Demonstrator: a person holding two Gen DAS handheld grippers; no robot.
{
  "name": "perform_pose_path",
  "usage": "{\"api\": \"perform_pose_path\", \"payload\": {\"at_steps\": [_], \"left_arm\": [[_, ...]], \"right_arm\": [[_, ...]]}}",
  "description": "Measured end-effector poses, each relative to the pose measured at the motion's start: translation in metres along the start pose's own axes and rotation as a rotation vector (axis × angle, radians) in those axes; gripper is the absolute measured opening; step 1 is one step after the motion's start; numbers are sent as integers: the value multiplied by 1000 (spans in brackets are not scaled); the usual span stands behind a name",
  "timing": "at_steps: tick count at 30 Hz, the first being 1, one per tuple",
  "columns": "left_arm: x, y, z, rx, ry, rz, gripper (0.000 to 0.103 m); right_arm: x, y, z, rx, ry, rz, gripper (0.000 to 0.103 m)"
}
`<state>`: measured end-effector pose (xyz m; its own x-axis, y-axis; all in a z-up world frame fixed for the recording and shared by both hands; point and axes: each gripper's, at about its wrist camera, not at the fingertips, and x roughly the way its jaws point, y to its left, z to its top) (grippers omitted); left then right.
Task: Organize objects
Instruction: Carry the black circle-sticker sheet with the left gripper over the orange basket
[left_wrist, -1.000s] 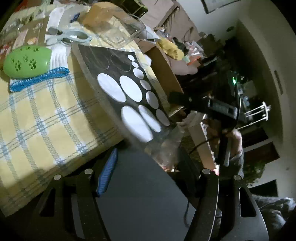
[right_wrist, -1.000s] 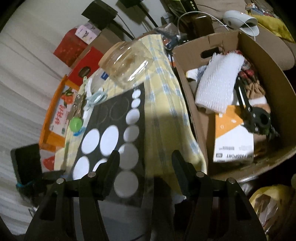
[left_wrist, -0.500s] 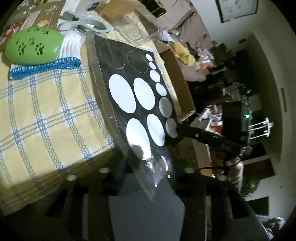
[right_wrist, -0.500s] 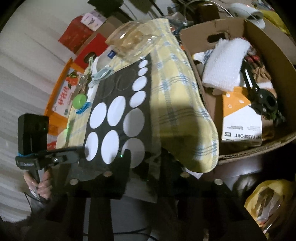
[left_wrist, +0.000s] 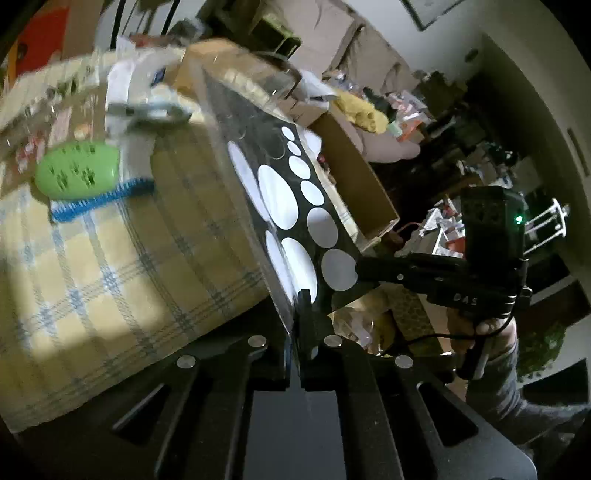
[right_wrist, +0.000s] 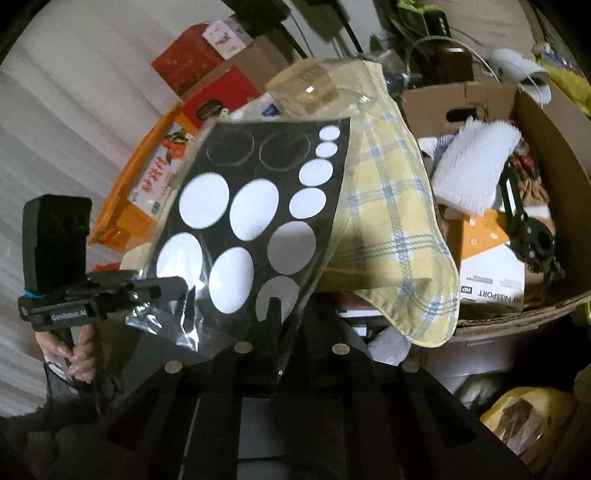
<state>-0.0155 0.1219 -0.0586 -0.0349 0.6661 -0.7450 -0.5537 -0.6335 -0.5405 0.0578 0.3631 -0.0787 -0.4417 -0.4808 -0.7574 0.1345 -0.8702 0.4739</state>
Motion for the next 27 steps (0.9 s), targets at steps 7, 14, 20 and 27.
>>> {"api": "perform_pose_path", "payload": {"at_steps": [7,14,20,27], "left_arm": [[-44,-5,7,27,-91,31,2],[-95,8,19,12,-183,88,2],[-143,33,29,-24,-272,130,1],[-198,78,45,-97,-343,198,1]], "right_arm": [[-14,35,22,-74,-60,26,9],[-11,82,60,-175,-104,64,9],[7,125,94,-249,-114,114,9],[42,179,140,-315,-93,180,9]]}}
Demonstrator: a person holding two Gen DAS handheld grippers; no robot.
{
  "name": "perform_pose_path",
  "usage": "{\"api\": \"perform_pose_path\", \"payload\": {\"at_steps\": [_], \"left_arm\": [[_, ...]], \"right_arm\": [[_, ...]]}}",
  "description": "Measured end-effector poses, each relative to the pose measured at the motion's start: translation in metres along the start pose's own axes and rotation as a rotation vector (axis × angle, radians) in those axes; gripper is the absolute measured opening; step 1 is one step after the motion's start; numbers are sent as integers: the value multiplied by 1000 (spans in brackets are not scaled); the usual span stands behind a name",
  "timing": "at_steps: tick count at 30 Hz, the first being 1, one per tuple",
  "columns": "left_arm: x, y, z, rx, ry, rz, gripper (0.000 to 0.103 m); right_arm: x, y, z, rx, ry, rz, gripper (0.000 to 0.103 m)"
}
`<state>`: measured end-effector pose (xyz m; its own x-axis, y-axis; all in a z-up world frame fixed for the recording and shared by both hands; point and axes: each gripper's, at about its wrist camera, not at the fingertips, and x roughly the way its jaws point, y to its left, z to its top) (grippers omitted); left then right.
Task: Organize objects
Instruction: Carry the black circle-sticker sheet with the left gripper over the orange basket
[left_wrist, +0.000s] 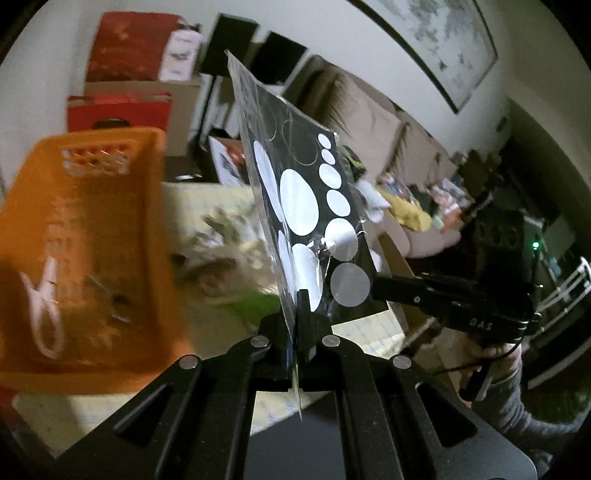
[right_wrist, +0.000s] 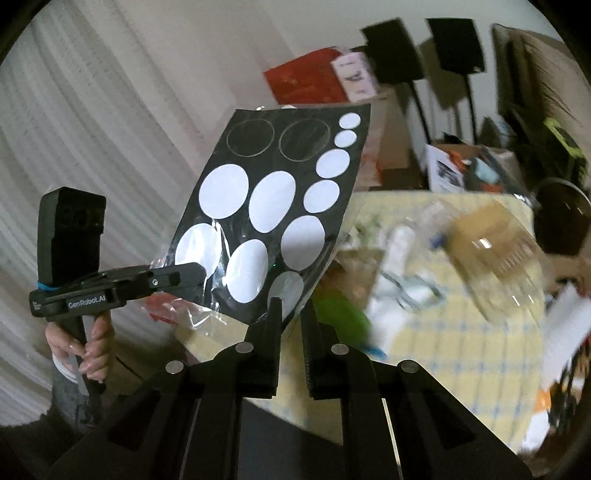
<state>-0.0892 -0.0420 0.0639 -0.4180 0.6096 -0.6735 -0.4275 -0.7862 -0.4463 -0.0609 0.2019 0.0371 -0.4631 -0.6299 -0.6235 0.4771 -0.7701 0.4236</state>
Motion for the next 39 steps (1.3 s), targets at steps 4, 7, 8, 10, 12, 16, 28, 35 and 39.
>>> {"api": "perform_pose_path", "payload": {"at_steps": [4,7,8,10,12,16,28,35,39], "left_arm": [[-18,31,23,-35,-30,46,1],[-28,53,38,-58,-47,95,1],[-30,61,43,-64,-49,110,1],[-32,81,54,-84,-50,150,1],[-30,101,59,-107,-42,182,1],[-15,143,62,-157,8,248,1],[40,220,35,-247,195,363,2],[47,225,29,-234,207,436,20],[38,217,27,-253,153,383,49]], "right_arm": [[31,20,35,-31,3,34,9],[59,33,61,-39,12,60,9],[64,36,65,-40,14,64,9],[83,44,77,-48,23,71,9],[102,50,84,-54,41,74,9],[147,60,91,-68,104,70,9],[221,63,76,-95,257,13,10],[214,65,73,-123,233,-36,11],[196,67,78,-142,202,-55,20]]}}
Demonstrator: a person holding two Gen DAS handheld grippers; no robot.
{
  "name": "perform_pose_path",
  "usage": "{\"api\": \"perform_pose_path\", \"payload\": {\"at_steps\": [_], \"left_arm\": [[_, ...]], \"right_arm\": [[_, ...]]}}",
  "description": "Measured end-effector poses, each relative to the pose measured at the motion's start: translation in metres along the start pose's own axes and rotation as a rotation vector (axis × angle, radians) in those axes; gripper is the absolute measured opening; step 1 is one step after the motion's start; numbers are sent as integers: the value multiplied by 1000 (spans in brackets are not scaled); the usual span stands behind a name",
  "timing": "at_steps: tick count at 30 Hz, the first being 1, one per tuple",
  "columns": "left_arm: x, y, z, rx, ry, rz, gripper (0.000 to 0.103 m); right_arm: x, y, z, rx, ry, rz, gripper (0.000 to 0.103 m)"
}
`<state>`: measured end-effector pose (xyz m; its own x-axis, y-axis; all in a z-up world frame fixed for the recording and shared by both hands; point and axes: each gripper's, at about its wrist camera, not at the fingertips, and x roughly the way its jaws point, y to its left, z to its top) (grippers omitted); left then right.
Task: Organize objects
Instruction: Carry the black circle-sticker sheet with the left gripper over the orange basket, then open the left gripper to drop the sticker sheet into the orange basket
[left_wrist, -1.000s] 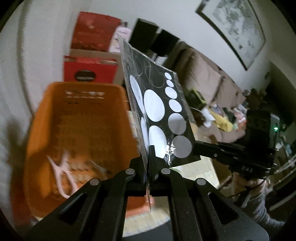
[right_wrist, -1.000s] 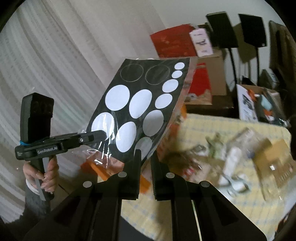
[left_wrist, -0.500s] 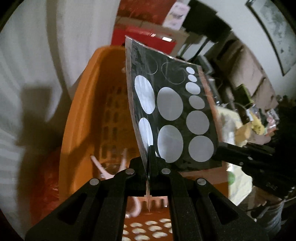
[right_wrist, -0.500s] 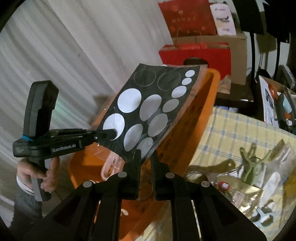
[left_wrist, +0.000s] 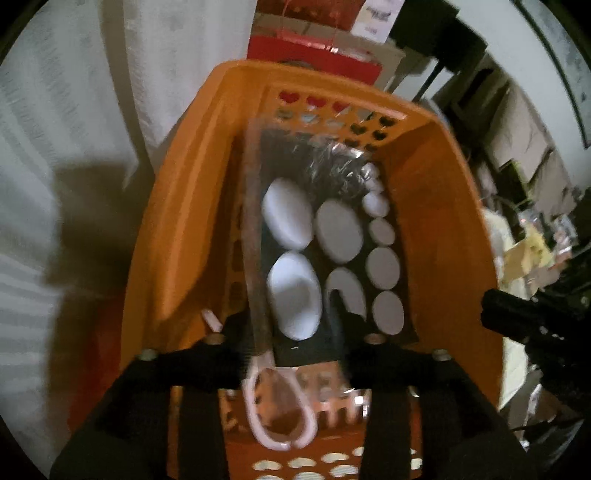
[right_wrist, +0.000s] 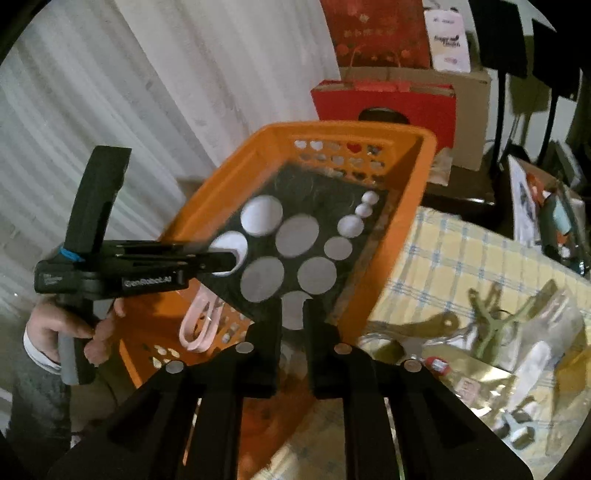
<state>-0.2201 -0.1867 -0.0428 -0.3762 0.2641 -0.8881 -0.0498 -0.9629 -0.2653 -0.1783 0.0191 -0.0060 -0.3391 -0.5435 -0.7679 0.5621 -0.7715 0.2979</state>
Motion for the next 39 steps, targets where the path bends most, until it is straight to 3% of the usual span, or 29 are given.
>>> {"api": "perform_pose_path", "payload": {"at_steps": [1,3,4,9,15,23,30,32,39], "left_arm": [[-4,-2,2,5,-13,-4,54],[-16,-13,-2,33,-70,46,84],[-24,-20,-4,53,-106,83,86],[-57,-42,-17,119,-196,151,89],[-81,-74,-38,183,-246,104,91],[-81,-125,-65,250,-238,16,101],[-73,-156,-84,240,-196,-55,102],[-67,-160,-87,206,-162,-97,103],[-61,-185,-103,201,-173,-116,103]], "right_arm": [[-7,-1,-1,-3,-14,-5,23],[-20,-1,-4,-4,-34,-18,33],[-27,-2,-6,-7,-46,-27,34],[-56,-9,-20,-15,-82,-79,51],[-87,-32,-44,2,-92,-155,62],[-113,-56,-80,31,-102,-226,73],[-128,-72,-105,55,-111,-291,92],[-132,-77,-112,49,-112,-339,101],[-150,-98,-135,77,-124,-405,102]]}}
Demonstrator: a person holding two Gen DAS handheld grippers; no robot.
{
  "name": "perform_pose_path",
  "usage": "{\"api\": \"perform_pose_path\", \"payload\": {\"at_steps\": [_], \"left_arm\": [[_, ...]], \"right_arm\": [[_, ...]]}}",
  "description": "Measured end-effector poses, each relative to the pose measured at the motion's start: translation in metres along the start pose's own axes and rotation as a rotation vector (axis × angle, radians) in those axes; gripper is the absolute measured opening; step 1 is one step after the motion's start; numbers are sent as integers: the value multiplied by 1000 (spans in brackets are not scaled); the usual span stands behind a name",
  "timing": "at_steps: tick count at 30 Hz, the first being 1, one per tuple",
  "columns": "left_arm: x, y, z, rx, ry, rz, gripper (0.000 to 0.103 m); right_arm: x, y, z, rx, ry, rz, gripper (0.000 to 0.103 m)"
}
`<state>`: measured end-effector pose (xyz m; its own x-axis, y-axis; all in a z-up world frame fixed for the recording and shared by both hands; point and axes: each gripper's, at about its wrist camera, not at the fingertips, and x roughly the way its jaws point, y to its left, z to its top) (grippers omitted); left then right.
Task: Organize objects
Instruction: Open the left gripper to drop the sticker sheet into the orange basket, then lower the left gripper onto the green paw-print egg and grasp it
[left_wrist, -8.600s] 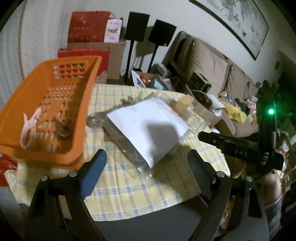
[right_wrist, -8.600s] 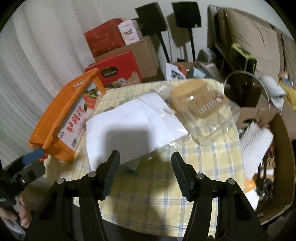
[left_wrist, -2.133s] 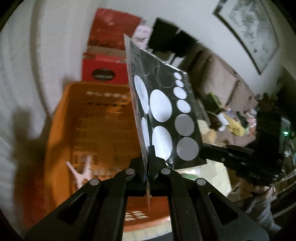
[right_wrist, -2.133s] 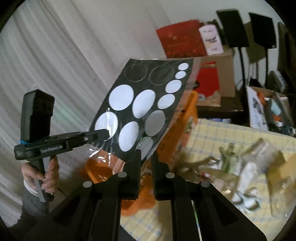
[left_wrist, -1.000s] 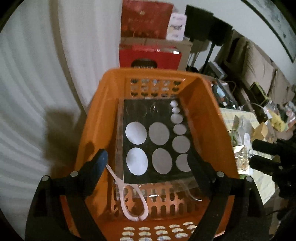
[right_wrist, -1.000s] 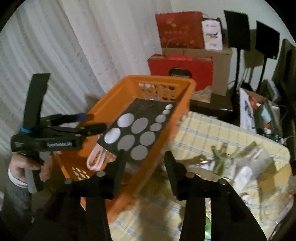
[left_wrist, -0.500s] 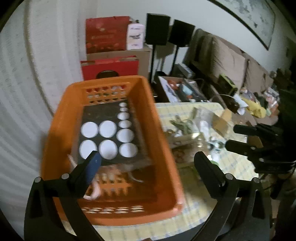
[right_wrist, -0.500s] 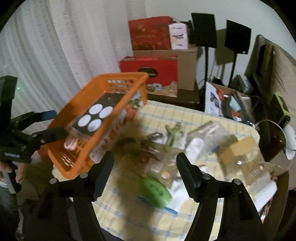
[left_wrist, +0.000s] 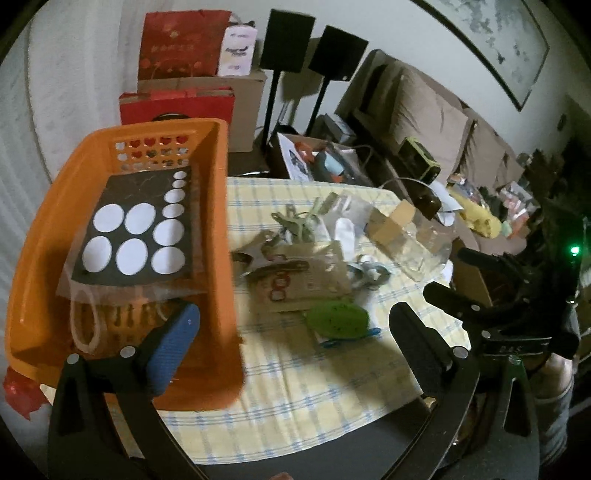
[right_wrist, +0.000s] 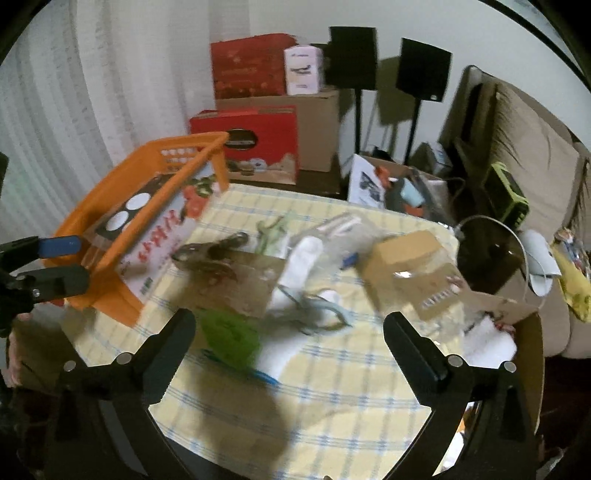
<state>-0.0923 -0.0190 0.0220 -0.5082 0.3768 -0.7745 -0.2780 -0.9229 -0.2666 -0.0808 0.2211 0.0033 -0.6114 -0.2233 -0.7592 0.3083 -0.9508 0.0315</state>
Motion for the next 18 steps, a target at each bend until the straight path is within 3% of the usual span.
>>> {"api": "perform_pose_path", "payload": {"at_steps": [9,16,18], "left_arm": [[24,-51,-20,102,12,37,103],[61,-62,-35,93,38,33,103],[67,-68,-37,131,11,69,103]], "right_arm": [[-20,-38,-28,94,-35,-38,102],[-28,-63,-42,156,-46,-53,102],[-29,-68,-46,164,-47,-59,102]]}}
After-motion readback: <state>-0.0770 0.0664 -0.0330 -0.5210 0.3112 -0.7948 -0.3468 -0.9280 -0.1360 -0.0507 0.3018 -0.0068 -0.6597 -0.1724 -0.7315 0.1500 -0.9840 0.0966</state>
